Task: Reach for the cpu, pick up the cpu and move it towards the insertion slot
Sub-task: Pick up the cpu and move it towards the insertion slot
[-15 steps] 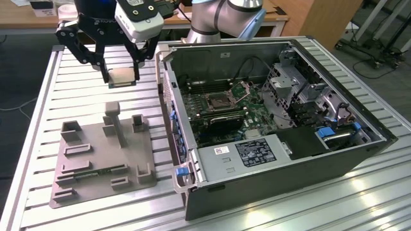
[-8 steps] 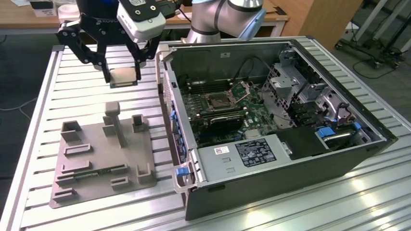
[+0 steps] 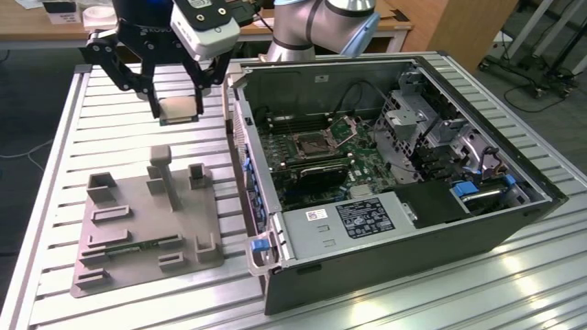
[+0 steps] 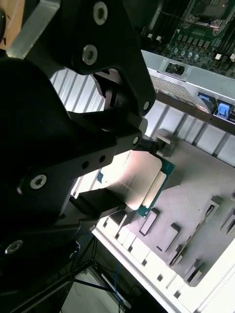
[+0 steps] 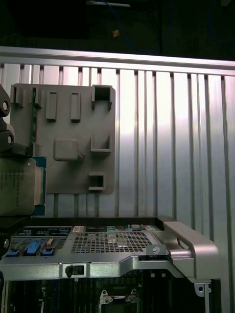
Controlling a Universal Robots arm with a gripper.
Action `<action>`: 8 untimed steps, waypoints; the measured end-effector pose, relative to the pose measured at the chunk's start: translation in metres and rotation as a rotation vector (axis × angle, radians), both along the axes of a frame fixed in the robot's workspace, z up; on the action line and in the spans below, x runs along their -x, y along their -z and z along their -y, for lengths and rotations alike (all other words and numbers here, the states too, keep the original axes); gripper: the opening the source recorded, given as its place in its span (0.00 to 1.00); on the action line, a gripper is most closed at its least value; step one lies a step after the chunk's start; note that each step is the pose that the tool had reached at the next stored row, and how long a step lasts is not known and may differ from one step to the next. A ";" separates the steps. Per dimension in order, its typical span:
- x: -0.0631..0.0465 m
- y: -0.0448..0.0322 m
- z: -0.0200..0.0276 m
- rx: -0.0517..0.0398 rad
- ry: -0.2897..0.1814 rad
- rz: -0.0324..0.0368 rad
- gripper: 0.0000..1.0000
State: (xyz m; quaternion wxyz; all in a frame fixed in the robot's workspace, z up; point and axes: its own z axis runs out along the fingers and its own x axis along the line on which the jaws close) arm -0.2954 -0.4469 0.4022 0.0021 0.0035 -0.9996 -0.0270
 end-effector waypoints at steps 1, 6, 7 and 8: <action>-0.001 0.0000 0.0000 0.0001 0.000 0.0000 0.54; -0.004 0.0000 0.0000 0.0000 0.000 0.0000 0.54; -0.004 0.0000 0.0000 0.0000 0.000 0.0000 0.54; -0.005 0.0000 0.0000 0.0000 0.000 0.0000 0.54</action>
